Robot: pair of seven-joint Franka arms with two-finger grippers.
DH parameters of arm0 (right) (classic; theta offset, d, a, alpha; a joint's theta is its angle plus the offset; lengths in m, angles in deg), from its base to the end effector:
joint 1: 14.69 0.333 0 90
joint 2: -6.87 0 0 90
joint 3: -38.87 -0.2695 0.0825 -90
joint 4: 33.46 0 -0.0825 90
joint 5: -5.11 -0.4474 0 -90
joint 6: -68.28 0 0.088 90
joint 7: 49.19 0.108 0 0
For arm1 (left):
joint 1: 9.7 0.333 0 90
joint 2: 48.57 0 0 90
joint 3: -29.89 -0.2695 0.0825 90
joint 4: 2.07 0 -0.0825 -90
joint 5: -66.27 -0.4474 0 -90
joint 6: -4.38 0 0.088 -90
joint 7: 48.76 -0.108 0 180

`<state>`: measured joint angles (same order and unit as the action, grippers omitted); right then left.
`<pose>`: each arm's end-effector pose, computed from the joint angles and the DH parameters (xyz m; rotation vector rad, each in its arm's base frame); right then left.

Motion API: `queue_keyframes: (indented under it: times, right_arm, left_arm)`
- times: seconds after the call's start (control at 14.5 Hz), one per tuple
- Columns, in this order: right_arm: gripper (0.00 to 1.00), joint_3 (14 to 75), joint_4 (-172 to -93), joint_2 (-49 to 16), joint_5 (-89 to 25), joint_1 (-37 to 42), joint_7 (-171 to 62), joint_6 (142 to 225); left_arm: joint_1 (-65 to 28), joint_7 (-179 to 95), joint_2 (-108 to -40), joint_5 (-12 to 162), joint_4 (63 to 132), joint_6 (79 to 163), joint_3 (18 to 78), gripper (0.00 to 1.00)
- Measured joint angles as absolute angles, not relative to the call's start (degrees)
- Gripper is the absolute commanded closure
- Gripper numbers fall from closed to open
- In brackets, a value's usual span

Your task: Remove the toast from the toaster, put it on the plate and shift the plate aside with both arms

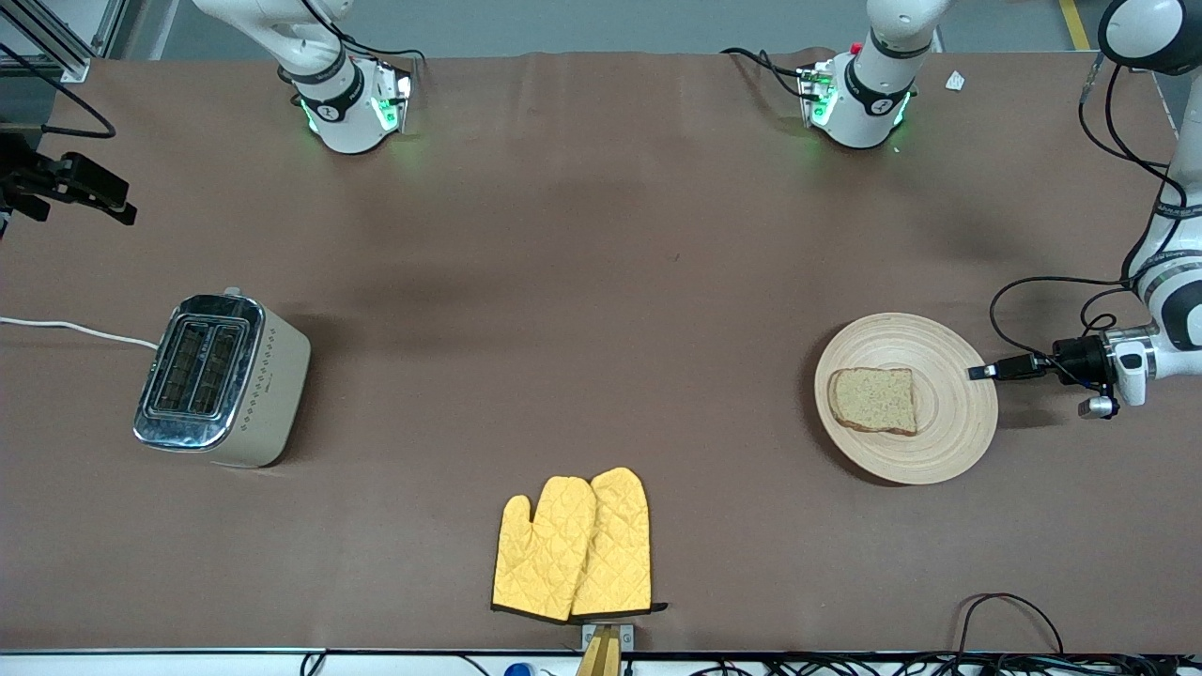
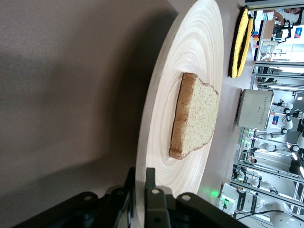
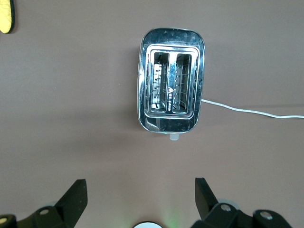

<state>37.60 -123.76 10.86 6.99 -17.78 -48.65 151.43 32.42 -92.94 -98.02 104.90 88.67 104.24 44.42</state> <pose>0.5862 -0.0221 0.6061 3.1060 -0.0688 -0.0863 0.5877 0.2421 0.0545 2.0961 0.1078 -0.0727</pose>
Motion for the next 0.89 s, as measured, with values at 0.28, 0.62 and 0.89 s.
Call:
queue_keyframes:
  times: [0.28,0.62,0.89]
  right_arm:
    - [0.0,37.6,-123.8,10.9,7.0,-17.8,-48.6,151.4]
    - [0.0,37.6,-123.7,10.9,7.0,-17.8,-48.6,151.4]
    - [0.0,37.6,-123.7,10.9,7.0,-17.8,-48.6,151.4]
  left_arm:
    - [32.4,-91.2,-98.0,103.9,87.7,104.0,44.6,0.0]
    - [32.1,-82.4,-96.3,96.7,80.0,101.8,48.2,0.0]
    - [31.4,-69.9,-90.2,86.0,76.3,101.1,57.0,0.0]
